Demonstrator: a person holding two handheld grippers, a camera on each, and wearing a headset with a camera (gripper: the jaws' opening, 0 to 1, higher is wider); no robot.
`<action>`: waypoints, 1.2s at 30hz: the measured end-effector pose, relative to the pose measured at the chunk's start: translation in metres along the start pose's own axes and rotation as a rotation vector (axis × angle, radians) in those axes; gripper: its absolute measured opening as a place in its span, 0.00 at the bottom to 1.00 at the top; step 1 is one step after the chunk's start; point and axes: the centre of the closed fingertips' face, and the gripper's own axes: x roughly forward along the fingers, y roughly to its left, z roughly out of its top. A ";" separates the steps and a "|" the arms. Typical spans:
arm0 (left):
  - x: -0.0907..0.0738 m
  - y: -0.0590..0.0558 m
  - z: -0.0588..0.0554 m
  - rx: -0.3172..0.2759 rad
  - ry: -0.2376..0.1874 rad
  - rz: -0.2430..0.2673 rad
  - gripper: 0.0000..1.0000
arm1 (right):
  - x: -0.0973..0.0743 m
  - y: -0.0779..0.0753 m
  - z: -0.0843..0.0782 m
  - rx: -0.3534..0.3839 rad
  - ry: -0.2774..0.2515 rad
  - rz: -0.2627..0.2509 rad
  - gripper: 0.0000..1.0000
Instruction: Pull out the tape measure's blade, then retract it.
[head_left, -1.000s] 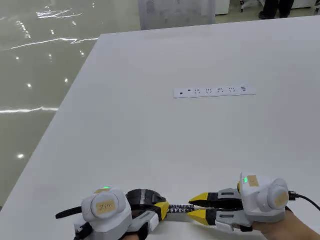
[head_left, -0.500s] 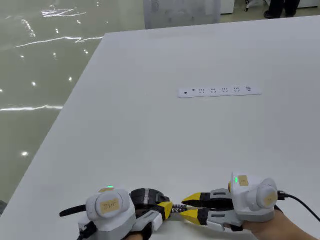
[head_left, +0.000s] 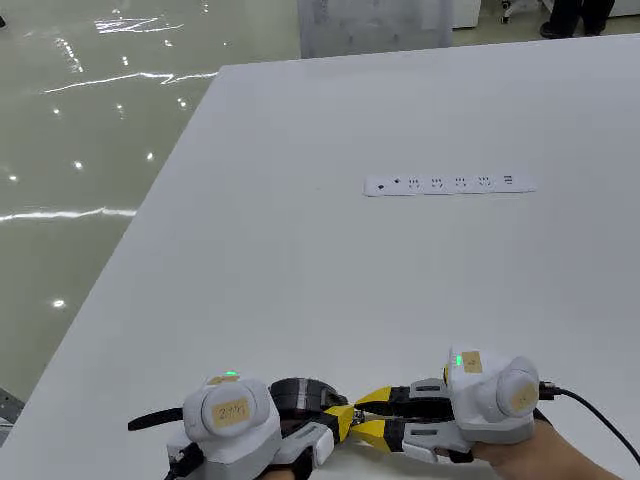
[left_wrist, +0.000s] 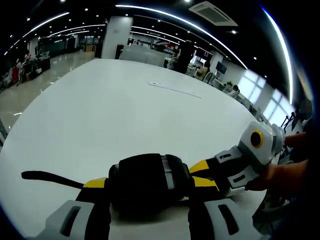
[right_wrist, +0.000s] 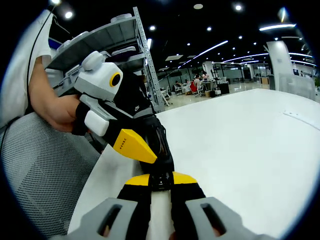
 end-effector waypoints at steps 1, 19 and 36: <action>0.000 0.000 0.000 0.001 0.000 0.000 0.60 | 0.000 0.000 0.000 -0.001 0.001 0.000 0.12; -0.001 -0.002 0.000 0.020 -0.013 -0.011 0.61 | -0.001 0.001 -0.002 0.007 0.001 -0.012 0.14; -0.004 -0.006 0.001 0.021 0.008 -0.033 0.64 | -0.016 0.001 0.000 0.018 0.031 -0.020 0.22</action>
